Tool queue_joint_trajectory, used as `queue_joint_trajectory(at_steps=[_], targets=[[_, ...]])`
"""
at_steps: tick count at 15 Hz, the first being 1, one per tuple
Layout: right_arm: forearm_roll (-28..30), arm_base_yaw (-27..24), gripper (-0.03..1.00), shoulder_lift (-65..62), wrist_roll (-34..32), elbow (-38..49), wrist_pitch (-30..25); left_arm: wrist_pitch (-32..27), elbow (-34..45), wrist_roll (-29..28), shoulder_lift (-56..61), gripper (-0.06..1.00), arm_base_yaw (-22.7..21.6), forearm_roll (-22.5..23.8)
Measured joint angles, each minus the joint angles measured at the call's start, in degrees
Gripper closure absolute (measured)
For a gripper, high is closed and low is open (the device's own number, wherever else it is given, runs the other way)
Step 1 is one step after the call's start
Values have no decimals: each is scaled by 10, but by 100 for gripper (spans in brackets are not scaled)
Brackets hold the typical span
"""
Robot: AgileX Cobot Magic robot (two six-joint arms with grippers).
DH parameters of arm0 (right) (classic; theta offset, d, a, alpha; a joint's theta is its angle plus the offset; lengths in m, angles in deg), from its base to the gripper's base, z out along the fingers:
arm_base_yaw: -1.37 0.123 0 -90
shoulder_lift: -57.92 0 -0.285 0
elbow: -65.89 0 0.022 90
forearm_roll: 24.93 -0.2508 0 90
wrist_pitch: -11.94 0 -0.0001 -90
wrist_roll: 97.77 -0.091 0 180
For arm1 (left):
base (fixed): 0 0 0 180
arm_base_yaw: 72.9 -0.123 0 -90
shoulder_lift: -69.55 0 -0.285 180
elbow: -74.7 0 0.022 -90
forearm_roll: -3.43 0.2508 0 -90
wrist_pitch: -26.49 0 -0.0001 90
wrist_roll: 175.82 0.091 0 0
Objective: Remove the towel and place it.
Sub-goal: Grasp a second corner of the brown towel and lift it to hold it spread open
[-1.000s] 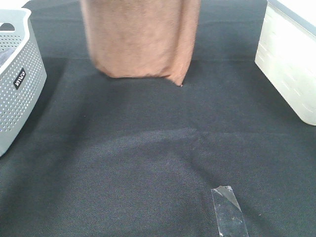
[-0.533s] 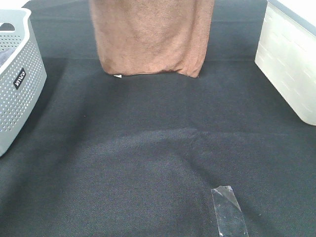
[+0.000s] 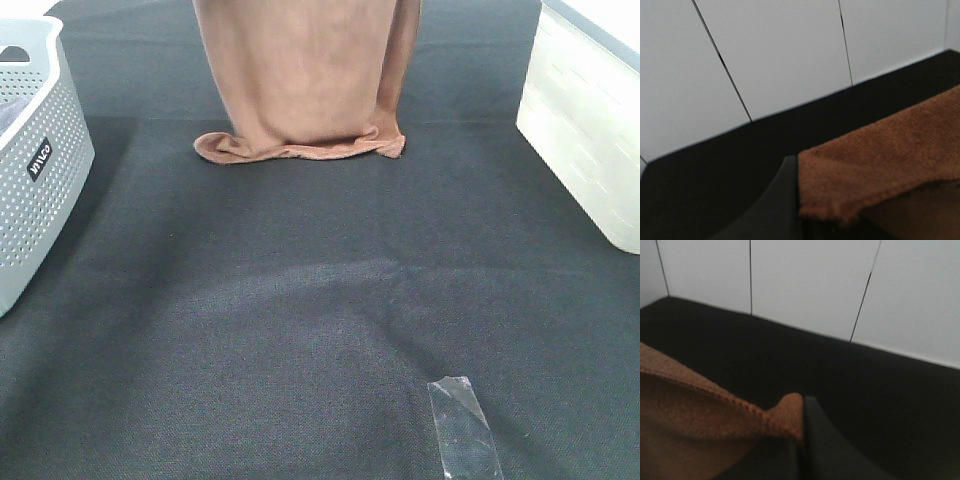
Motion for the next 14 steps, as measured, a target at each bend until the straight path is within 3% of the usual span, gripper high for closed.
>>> queue_joint_trajectory(at_steps=[5,8,10,12,14], targets=[[-21,0,97,-65,0,0,-182,-246,0,51,59,94,7,-86],[-21,0,97,-94,-2,-1,-270,-383,-1,56,84,94,7,-113],[-25,0,97,-104,-2,-1,-315,-422,-1,53,92,94,7,-138],[-33,0,97,-105,-2,-1,-326,-425,18,42,106,94,7,-176],[-53,0,97,-120,-2,24,-326,-425,86,31,143,94,7,-195]])
